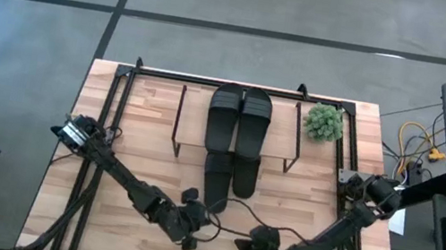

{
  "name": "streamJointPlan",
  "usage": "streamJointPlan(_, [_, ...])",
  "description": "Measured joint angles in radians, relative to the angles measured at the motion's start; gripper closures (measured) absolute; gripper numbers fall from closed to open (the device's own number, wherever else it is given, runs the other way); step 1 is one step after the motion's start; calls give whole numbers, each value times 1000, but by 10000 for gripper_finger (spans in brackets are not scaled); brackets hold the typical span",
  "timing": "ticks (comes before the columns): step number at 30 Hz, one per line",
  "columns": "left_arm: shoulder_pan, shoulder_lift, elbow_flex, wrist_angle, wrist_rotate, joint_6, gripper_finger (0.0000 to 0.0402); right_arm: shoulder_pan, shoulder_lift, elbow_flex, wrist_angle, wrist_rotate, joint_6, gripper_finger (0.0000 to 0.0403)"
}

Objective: Pick and place slides into the shelf
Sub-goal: Move the black slides under the shelf

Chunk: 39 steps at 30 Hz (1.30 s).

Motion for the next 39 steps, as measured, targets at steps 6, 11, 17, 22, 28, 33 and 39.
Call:
streamJointPlan(6, [59, 31, -2, 1, 1, 0, 401, 58, 0, 58, -175, 72, 144, 390])
streamJointPlan(11, [101, 47, -2, 21, 33, 48, 401, 75, -1, 90, -301, 82, 237, 390])
streamJointPlan(17, [160, 53, -6, 16, 31, 74, 401, 86, -2, 110, -314, 129, 265, 390])
streamJointPlan(22, [212, 53, -8, 4, 36, 133, 401, 96, -2, 113, -315, 127, 275, 390])
streamJointPlan(28, [256, 53, -9, -106, 57, 135, 401, 114, -2, 113, -316, 125, 299, 390])
streamJointPlan(33, [263, 45, -6, -166, 53, 16, 401, 117, -2, 113, -318, 125, 299, 390])
streamJointPlan(39, [216, -19, 1, -299, 9, -61, 401, 117, -2, 113, -346, 125, 330, 390])
